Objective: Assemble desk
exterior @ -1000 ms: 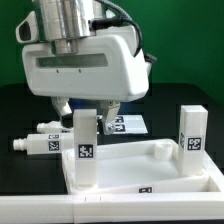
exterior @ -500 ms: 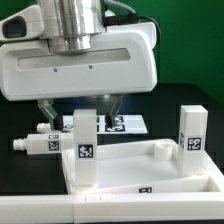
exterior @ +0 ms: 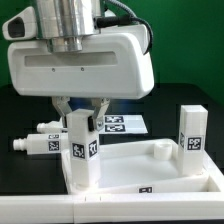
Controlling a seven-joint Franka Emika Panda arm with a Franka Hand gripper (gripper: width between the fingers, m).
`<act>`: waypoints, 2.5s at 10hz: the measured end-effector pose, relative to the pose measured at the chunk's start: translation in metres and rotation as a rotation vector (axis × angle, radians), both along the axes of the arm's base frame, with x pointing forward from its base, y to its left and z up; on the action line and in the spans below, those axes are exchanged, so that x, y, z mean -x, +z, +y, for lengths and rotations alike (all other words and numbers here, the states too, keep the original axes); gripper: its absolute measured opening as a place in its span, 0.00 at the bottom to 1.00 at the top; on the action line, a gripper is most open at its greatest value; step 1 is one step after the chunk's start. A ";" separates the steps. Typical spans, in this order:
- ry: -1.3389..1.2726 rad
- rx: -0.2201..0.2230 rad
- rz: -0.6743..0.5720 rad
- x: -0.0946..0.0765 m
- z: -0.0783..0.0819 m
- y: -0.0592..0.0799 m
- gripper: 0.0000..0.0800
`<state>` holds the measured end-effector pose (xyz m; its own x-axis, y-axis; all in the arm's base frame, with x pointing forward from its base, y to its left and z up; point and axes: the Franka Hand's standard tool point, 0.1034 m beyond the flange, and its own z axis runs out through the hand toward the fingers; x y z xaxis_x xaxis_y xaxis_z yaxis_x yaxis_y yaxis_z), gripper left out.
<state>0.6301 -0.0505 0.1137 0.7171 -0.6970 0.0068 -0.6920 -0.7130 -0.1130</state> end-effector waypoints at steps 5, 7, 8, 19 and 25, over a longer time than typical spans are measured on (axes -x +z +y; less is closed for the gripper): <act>-0.800 -0.104 0.093 -0.003 -0.003 -0.002 0.36; -0.730 -0.094 0.087 -0.003 -0.002 -0.002 0.36; -0.561 -0.071 0.071 -0.003 0.005 -0.003 0.49; 0.646 0.102 -0.041 -0.008 0.003 -0.003 0.69; -0.032 0.057 -0.002 -0.006 -0.001 -0.004 0.36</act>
Offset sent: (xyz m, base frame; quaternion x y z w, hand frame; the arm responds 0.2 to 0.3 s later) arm 0.0178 -0.0019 -0.0014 0.0714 -0.0307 0.4217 0.9034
